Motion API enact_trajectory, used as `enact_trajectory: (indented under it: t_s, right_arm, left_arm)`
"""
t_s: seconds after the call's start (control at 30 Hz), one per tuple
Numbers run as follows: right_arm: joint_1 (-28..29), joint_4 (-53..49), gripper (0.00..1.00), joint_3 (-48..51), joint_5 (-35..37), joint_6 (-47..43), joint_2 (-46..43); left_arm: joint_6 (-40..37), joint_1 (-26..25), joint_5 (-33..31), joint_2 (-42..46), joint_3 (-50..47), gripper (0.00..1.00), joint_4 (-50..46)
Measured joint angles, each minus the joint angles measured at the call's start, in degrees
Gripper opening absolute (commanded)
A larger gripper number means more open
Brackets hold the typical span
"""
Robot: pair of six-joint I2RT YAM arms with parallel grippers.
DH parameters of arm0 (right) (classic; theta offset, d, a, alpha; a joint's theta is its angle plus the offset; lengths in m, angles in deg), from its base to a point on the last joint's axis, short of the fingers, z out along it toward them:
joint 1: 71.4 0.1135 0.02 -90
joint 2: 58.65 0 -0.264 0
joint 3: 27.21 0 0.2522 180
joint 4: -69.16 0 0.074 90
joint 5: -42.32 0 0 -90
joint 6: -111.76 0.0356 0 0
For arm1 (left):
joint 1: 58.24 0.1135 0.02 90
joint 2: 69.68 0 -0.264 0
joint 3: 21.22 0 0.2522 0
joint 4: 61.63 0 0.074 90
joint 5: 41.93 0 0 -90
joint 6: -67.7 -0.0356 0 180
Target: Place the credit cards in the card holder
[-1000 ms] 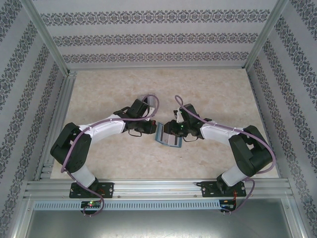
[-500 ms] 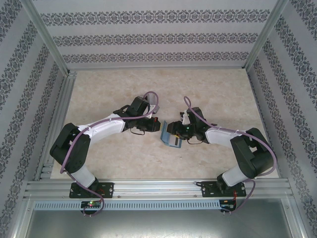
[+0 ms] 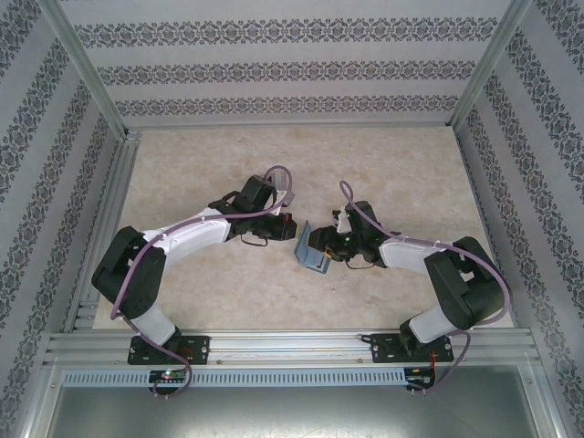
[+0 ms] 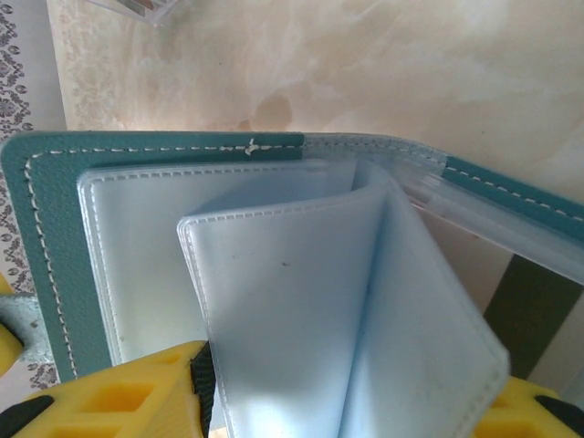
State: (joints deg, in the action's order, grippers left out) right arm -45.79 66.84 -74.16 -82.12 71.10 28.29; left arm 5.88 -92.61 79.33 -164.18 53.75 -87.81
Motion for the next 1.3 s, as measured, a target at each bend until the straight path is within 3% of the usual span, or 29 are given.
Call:
enact_trajectory:
  t_s: [0.5,0.7,1.1,1.3]
  right_arm:
    - [0.0,-2.1,0.57,-2.5,-1.9,-0.1,-4.1]
    - [0.0,-3.6,0.54,-2.6,-1.7,-0.4,-3.1]
    - [-0.5,-7.6,0.39,-3.0,0.3,-2.9,-2.4]
    - [-2.7,-13.3,0.41,-3.1,3.7,-5.8,-5.4]
  left_arm:
    - [2.9,1.9,-0.3,0.0,-3.7,0.00,2.6]
    - [4.1,2.7,-0.4,0.0,-5.1,0.00,3.1]
    - [4.1,2.9,-1.6,0.1,-5.2,0.00,3.1]
    - [4.1,2.9,-3.2,0.5,-5.9,0.00,3.1]
